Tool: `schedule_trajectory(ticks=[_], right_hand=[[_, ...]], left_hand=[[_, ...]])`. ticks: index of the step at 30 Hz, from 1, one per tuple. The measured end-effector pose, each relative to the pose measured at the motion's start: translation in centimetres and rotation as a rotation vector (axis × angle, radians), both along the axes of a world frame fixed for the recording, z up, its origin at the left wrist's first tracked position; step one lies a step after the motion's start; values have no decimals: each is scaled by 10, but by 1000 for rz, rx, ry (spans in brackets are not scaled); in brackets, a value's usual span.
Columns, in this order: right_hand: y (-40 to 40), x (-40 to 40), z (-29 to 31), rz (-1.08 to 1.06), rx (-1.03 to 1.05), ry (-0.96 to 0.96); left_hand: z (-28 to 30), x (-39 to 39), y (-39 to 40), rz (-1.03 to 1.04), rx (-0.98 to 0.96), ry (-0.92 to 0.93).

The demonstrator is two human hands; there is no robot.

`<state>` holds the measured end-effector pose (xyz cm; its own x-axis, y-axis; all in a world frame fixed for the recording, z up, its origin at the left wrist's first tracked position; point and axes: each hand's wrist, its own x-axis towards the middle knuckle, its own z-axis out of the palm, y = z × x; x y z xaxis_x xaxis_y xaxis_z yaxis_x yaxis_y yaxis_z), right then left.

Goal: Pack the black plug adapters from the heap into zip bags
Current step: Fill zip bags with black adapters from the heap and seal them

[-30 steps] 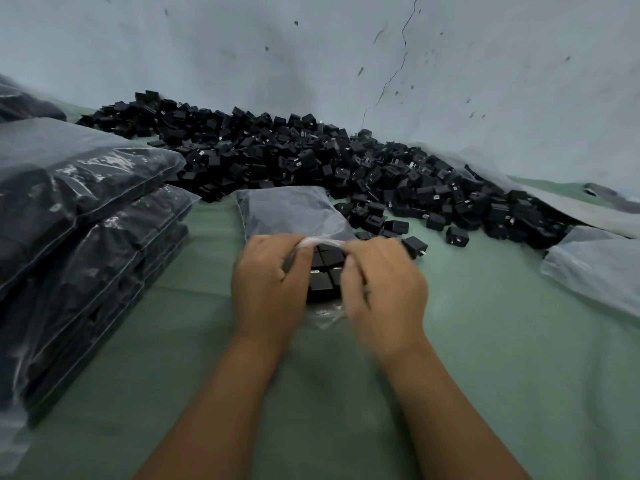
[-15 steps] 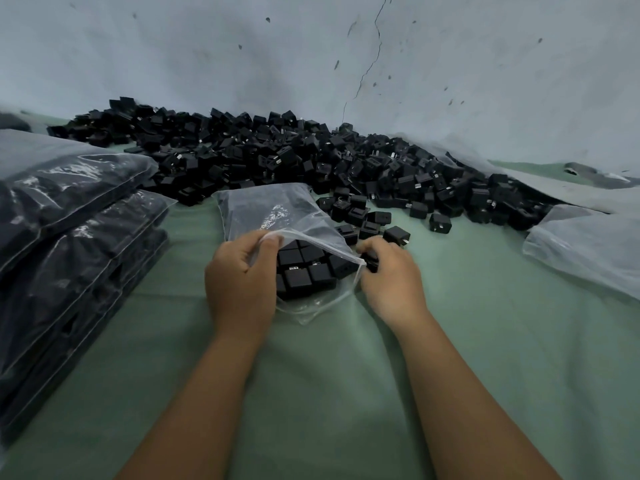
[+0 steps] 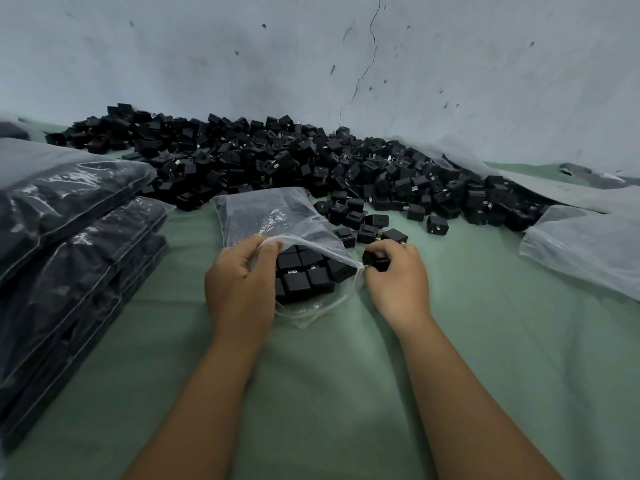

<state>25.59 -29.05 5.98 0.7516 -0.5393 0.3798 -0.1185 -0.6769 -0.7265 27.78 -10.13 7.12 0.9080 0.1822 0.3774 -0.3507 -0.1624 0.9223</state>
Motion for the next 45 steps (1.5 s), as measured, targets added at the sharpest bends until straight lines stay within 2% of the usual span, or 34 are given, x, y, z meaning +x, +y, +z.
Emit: schedule_trajectory(ticks=[3, 5, 7, 10, 17, 20, 23, 26, 30, 36, 45], right_hand=[[12, -9, 15, -71, 51, -302], [29, -18, 25, 43, 5, -524], [53, -26, 27, 239, -72, -587], [86, -29, 21, 438, -239, -489], [79, -17, 14, 505, -418, -181], [75, -12, 17, 439, -509, -78], [79, -17, 19, 307, -627, -81], [82, -23, 19, 334, -639, -121], [85, -21, 17, 367, -716, -14], [83, -19, 17, 307, -656, 28], [87, -14, 16, 283, -714, 150]], left_hand=[[-1, 0, 1, -8, 14, 1], [-1, 0, 1, -15, 18, 15], [0, 0, 1, -12, 15, 29], [1, 0, 2, -18, 13, 31], [2, -2, 0, -33, -14, 6], [2, -2, 0, -36, -1, -7], [1, -2, 0, -20, 18, -14], [0, -1, 1, -22, 29, -21], [0, 0, 1, -8, 37, -45], [1, -1, 0, -7, 13, -33], [2, -1, -1, 4, 23, -20]])
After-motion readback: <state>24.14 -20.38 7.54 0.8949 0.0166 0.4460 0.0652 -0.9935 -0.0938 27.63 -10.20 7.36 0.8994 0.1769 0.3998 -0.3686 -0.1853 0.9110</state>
